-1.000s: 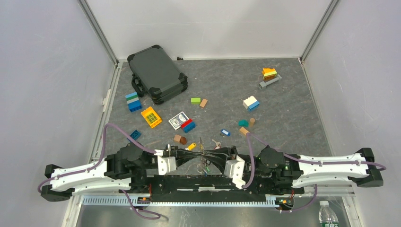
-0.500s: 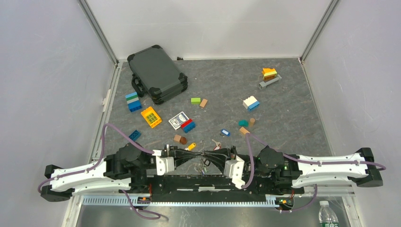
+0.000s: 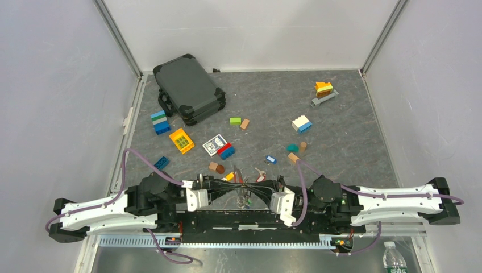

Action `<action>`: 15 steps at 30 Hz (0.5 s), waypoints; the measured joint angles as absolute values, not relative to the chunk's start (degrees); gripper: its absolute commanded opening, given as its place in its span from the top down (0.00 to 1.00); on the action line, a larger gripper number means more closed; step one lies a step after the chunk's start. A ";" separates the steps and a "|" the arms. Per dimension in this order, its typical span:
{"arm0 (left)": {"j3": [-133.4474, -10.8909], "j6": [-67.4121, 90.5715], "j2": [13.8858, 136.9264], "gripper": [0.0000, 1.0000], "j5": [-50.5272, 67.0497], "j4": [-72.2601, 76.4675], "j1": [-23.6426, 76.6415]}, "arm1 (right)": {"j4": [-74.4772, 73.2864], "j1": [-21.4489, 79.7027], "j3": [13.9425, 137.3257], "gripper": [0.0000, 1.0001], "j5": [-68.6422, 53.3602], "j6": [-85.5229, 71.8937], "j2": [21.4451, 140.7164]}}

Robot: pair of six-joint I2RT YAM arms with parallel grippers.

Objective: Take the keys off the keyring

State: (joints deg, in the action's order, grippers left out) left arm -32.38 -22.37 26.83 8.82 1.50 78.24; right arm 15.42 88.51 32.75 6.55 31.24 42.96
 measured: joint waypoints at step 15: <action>-32.16 -21.17 26.81 0.52 7.55 1.78 78.24 | 4.21 88.51 39.42 1.00 9.10 31.35 45.39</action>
